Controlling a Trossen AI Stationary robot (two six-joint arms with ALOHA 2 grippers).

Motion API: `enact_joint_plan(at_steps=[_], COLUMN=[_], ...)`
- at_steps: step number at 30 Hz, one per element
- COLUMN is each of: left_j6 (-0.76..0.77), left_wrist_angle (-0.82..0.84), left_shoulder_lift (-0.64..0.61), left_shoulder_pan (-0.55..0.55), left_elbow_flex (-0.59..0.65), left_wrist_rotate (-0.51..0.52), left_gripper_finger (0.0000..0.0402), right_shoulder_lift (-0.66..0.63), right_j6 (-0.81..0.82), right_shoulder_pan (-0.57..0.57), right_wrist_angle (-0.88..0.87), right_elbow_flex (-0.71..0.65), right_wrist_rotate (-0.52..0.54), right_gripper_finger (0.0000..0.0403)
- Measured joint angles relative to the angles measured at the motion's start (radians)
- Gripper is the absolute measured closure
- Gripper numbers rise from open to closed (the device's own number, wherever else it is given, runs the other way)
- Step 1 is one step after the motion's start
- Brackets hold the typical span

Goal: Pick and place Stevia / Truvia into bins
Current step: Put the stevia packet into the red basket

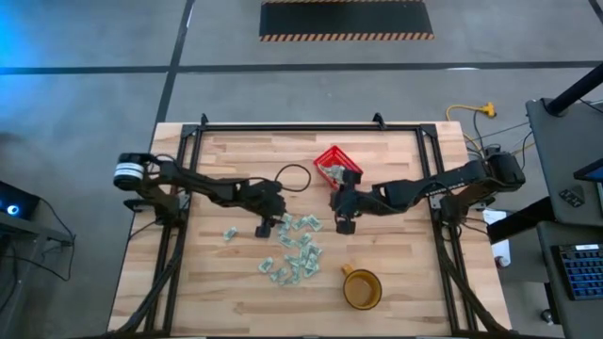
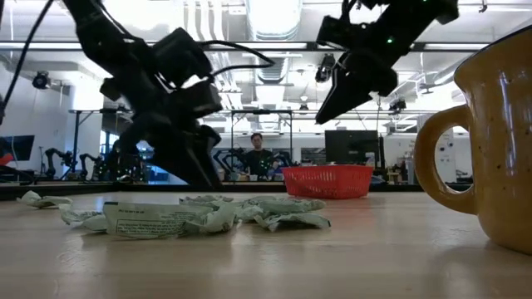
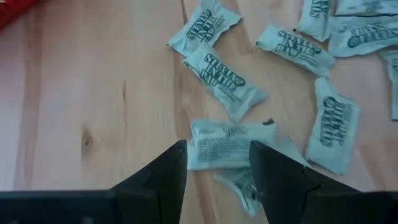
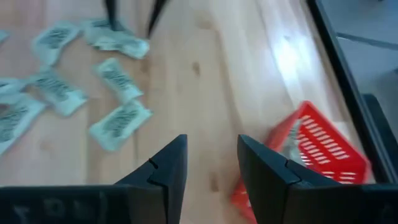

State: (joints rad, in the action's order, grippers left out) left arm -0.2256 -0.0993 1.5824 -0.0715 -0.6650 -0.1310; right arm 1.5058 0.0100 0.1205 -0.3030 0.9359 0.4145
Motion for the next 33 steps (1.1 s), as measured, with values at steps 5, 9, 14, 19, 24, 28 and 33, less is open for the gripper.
enact_joint_plan(at_steps=[5,9,14,19,24,28,33], left_j6=[0.001,0.002,0.002,0.000,-0.001,-0.001,-0.006], left_wrist_angle=[-0.002,-0.002,-0.001,0.005,0.006,0.007,0.005], left_shoulder_lift=[0.046,0.083,0.115,0.123,0.119,0.114,0.103], left_shoulder_pan=[0.000,0.000,-0.001,0.000,-0.001,-0.001,-0.001], left_elbow_flex=[-0.022,-0.035,-0.067,-0.087,-0.091,-0.102,-0.139], left_wrist_rotate=[0.000,-0.003,-0.008,-0.001,0.014,0.033,0.071], left_gripper_finger=[0.0244,0.0244,0.0259,0.0314,0.0379,0.0395,0.0390], right_shoulder_lift=[0.001,0.001,0.001,0.002,0.002,0.002,0.002], right_j6=[0.040,0.067,0.095,0.104,0.104,0.109,0.162], right_shoulder_pan=[0.042,0.069,0.095,0.118,0.142,0.161,0.176], right_wrist_angle=[-0.001,-0.007,-0.013,-0.017,-0.024,-0.048,-0.106], right_elbow_flex=[-0.003,-0.009,-0.011,-0.014,-0.014,-0.014,-0.014], right_wrist_rotate=[0.001,0.002,0.003,0.003,0.003,0.003,0.001], right_gripper_finger=[0.0279,0.0280,0.0283,0.0288,0.0294,0.0299,0.0304])
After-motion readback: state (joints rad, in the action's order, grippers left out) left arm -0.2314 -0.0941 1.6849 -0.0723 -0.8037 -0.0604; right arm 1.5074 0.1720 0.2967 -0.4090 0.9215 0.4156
